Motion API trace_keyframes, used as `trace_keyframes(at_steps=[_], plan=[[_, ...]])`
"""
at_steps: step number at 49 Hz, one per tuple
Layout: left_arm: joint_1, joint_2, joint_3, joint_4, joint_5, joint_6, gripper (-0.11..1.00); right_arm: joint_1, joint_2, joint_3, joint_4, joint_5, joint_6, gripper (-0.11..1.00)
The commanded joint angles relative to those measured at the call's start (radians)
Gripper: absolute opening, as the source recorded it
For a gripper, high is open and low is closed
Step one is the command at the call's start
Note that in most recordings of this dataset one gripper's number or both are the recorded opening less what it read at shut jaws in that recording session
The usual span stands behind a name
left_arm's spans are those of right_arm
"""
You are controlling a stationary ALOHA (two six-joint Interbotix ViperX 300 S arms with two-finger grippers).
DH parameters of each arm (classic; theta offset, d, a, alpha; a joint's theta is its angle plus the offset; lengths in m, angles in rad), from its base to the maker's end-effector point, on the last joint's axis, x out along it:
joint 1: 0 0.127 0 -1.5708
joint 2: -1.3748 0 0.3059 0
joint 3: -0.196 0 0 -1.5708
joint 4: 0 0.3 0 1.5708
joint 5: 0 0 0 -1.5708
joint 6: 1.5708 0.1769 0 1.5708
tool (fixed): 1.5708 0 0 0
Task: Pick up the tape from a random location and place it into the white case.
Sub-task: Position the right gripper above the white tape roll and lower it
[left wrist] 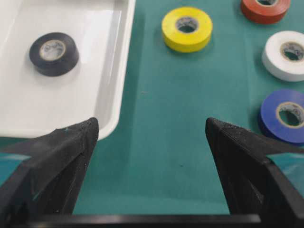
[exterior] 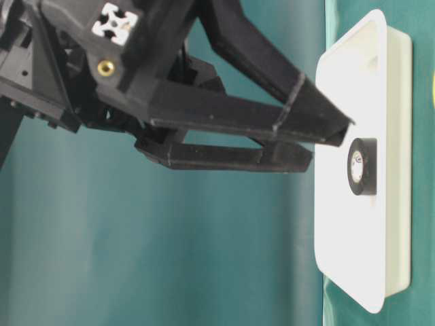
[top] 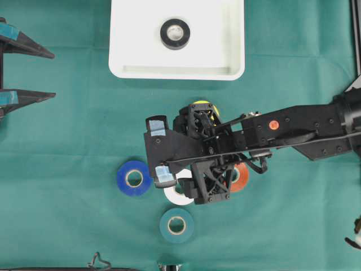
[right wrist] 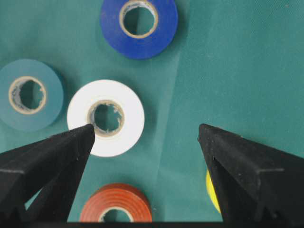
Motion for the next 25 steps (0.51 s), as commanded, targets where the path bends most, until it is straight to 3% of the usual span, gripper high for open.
trace_keyframes(at_steps=[1,25], plan=[[0.002,0.006,-0.012,-0.002,-0.005,-0.002,0.96,0.003,-0.012,-0.026,-0.002,-0.005,0.003,0.93],[0.002,0.006,-0.011,-0.002,-0.005,-0.002,0.96,0.015,0.138,0.006,-0.002,-0.074,0.028,0.93]])
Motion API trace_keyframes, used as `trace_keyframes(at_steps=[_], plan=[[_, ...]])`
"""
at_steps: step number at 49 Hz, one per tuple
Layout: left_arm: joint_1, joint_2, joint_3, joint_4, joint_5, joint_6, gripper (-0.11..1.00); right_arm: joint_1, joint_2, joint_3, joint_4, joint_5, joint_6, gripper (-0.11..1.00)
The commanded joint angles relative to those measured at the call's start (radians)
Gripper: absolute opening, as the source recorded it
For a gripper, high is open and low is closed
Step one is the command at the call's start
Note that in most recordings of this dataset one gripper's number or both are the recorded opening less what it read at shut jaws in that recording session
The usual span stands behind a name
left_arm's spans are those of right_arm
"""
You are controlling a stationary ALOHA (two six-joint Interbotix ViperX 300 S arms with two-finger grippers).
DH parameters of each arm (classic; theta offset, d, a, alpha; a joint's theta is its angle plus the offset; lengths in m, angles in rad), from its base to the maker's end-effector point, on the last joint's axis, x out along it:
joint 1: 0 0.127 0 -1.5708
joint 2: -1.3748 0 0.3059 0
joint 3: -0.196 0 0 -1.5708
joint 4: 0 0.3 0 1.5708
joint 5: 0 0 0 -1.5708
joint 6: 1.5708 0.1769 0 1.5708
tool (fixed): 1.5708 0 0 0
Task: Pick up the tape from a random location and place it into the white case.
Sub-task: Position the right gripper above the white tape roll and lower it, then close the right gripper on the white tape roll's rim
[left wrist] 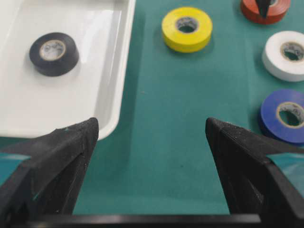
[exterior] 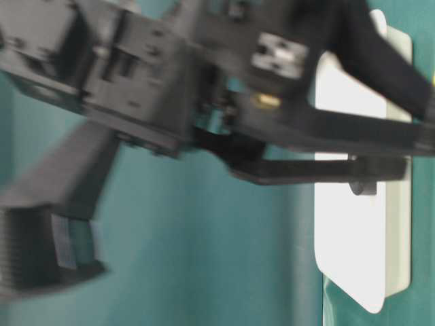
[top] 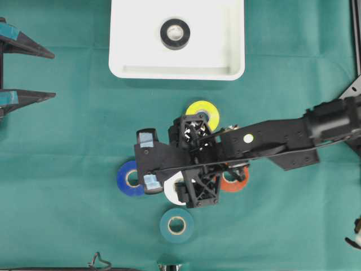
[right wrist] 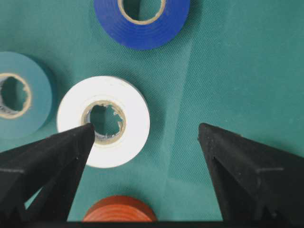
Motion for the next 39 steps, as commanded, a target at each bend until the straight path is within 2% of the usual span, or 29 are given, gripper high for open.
trace_keyframes(at_steps=[1,11,23,39], plan=[[0.003,0.008,-0.011,-0.003,-0.006,-0.002,0.96,0.002,0.012,0.002,0.000,-0.031,0.003,0.93],[0.003,0.006,-0.009,-0.003,-0.005,-0.003,0.96,0.002,0.067,0.040,0.002,-0.118,0.006,0.93],[0.003,0.008,-0.008,-0.002,-0.005,-0.015,0.96,0.002,0.097,0.091,0.000,-0.175,0.054,0.93],[0.003,0.006,-0.005,-0.003,-0.006,-0.015,0.96,0.002,0.097,0.114,0.000,-0.239,0.055,0.93]])
